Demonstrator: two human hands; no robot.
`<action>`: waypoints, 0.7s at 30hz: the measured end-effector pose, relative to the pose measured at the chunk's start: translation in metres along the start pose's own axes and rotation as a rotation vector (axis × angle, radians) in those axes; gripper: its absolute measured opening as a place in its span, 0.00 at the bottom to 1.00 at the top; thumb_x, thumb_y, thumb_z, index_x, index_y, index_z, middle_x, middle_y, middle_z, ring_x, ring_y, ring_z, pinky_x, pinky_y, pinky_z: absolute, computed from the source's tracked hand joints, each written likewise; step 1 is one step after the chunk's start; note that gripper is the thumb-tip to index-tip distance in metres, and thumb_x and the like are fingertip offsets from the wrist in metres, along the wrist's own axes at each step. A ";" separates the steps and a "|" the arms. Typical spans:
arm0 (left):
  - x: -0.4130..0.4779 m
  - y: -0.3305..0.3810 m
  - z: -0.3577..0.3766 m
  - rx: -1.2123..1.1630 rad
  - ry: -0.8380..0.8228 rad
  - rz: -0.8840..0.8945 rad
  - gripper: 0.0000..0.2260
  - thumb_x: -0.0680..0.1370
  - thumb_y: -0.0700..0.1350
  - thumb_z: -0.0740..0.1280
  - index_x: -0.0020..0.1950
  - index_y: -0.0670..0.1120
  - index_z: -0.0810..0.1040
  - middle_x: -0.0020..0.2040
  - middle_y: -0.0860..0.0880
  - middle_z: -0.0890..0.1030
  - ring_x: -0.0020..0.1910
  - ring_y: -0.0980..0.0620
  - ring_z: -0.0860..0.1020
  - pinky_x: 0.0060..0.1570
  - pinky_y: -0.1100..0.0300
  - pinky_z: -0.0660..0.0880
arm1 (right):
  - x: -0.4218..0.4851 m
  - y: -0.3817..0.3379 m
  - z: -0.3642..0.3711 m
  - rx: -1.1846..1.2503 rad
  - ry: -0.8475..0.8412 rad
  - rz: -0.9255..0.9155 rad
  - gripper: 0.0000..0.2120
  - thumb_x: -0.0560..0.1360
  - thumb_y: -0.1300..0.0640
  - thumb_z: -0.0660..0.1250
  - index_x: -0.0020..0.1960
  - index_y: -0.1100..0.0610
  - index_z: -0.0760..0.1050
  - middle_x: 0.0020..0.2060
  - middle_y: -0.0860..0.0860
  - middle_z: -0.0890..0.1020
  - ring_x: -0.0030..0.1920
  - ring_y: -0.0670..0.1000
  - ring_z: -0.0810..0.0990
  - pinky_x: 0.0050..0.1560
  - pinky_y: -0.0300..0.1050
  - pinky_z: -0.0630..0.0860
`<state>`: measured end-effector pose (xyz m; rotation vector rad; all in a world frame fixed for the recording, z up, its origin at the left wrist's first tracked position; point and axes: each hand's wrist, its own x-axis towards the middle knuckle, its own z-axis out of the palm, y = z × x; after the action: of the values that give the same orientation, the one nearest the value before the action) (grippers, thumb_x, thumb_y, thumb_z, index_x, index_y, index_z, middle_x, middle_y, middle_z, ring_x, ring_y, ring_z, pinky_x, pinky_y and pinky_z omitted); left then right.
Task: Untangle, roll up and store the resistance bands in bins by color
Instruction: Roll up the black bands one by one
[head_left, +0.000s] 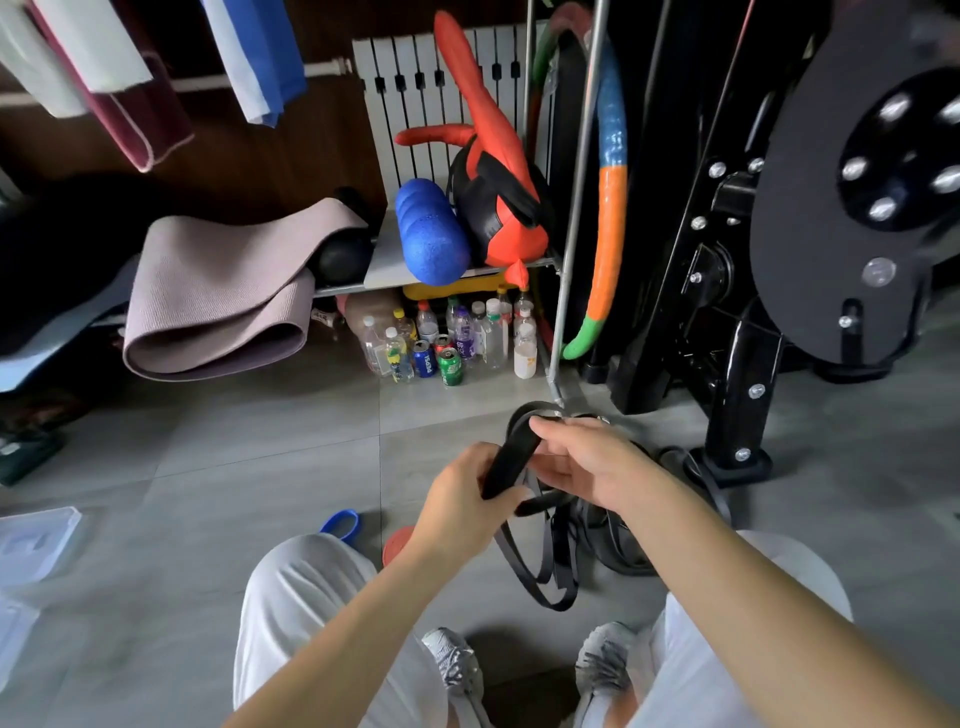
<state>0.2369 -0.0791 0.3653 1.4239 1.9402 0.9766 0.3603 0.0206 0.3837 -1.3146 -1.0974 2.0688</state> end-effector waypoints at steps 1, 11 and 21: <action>0.001 -0.004 -0.003 -0.025 -0.030 0.001 0.09 0.72 0.44 0.71 0.45 0.54 0.73 0.35 0.53 0.77 0.34 0.56 0.75 0.36 0.63 0.73 | -0.001 0.000 0.000 0.009 0.006 -0.011 0.11 0.75 0.63 0.67 0.37 0.57 0.69 0.30 0.52 0.80 0.33 0.50 0.82 0.39 0.42 0.77; 0.012 -0.008 -0.019 0.230 0.089 0.082 0.39 0.74 0.52 0.70 0.77 0.51 0.48 0.76 0.50 0.51 0.72 0.49 0.59 0.70 0.51 0.60 | -0.014 0.017 0.007 -0.251 0.065 -0.168 0.07 0.74 0.53 0.67 0.46 0.58 0.76 0.32 0.55 0.80 0.36 0.56 0.79 0.44 0.53 0.76; 0.040 -0.042 -0.018 0.095 -0.365 -0.184 0.06 0.71 0.46 0.72 0.42 0.53 0.75 0.39 0.50 0.79 0.38 0.50 0.76 0.38 0.57 0.72 | -0.022 -0.003 -0.011 -0.220 -0.142 -0.483 0.18 0.75 0.62 0.62 0.27 0.57 0.69 0.22 0.52 0.65 0.24 0.48 0.63 0.30 0.42 0.60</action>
<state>0.1876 -0.0532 0.3423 1.3374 1.8214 0.5061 0.3796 0.0108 0.3955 -0.8849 -1.5645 1.7339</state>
